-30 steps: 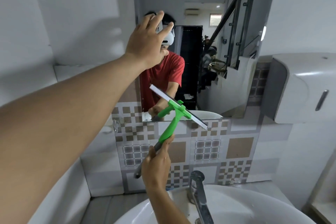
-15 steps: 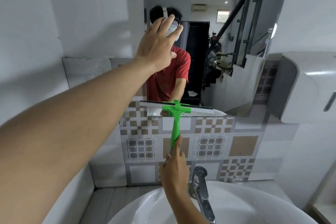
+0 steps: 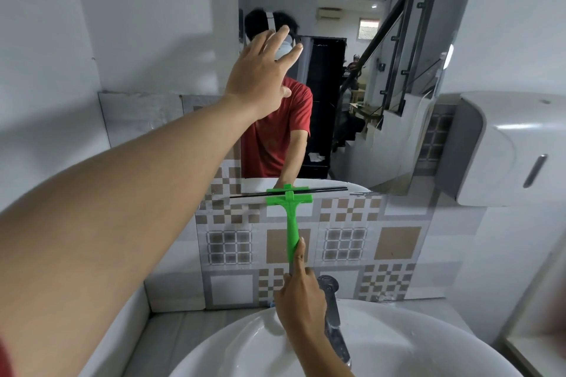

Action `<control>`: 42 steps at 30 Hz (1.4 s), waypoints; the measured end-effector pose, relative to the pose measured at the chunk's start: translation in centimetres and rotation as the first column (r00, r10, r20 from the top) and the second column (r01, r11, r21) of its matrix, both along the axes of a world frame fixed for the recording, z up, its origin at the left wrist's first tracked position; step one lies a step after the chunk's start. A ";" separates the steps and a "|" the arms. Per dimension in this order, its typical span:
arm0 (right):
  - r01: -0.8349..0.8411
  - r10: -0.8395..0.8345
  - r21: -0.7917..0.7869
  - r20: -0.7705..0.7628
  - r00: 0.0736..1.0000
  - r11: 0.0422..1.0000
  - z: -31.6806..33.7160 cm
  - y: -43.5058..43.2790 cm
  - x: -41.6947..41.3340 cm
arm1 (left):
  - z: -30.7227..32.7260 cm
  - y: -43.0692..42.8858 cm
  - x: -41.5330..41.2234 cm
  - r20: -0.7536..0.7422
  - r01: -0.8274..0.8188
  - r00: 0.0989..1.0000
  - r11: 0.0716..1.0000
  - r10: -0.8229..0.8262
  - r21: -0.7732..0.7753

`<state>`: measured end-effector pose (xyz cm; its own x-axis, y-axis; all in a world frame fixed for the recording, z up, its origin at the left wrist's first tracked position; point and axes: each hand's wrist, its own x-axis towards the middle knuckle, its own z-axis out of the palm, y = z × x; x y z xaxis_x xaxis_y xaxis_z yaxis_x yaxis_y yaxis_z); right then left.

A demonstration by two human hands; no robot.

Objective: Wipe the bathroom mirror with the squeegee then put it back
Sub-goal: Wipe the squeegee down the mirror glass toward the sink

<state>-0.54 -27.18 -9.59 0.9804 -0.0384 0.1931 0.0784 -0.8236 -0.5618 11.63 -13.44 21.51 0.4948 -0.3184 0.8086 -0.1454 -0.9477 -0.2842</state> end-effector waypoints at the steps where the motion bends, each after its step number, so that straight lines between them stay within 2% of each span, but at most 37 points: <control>1: 0.003 -0.003 0.003 -0.009 1.000 1.000 0.0 -0.1 -0.1 | 0.0 0.0 0.0 0.000 0.002 1.000 1.000 -0.002 -0.004; 17: -0.013 0.023 0.071 -0.141 0.990 0.997 2.5 -2.1 -3.9 | 0.0 -0.6 -1.0 -0.071 -0.005 0.997 1.000 0.003 -0.021; 21: -0.087 0.088 0.015 -0.068 0.994 0.996 4.9 -4.0 -6.3 | -0.7 -0.9 -2.7 -0.088 -0.015 0.996 0.999 0.010 -0.050; 26: -0.151 0.150 -0.049 -0.011 0.989 0.987 9.5 -7.7 -6.9 | -2.7 -3.2 -7.9 -0.178 0.075 0.980 0.995 -0.086 -0.067; 28: -0.147 0.150 -0.134 0.016 0.989 0.980 11.6 -9.4 -6.6 | -3.7 -4.7 -10.4 -0.269 0.151 0.945 0.978 -0.185 -0.144; 31: -0.095 0.129 -0.301 0.095 0.987 0.949 14.8 -12.0 -6.6 | -5.5 -7.0 -14.1 -0.453 0.195 0.832 0.934 -0.319 -0.300; 35: -0.098 0.197 -0.456 0.175 0.965 0.885 18.5 -15.2 -7.6 | -7.1 -10.0 -17.8 -0.616 0.152 0.721 0.939 -0.319 -0.309; 39: -0.150 0.299 -0.532 0.205 0.932 0.833 21.9 -17.2 -9.1 | -8.0 -12.5 -20.3 -0.710 0.123 0.626 0.940 -0.323 -0.319; 42: -0.179 0.369 -0.564 0.243 0.897 0.806 23.8 -18.2 -10.1 | -8.1 -13.5 -21.7 -0.691 0.090 0.615 0.904 -0.380 -0.417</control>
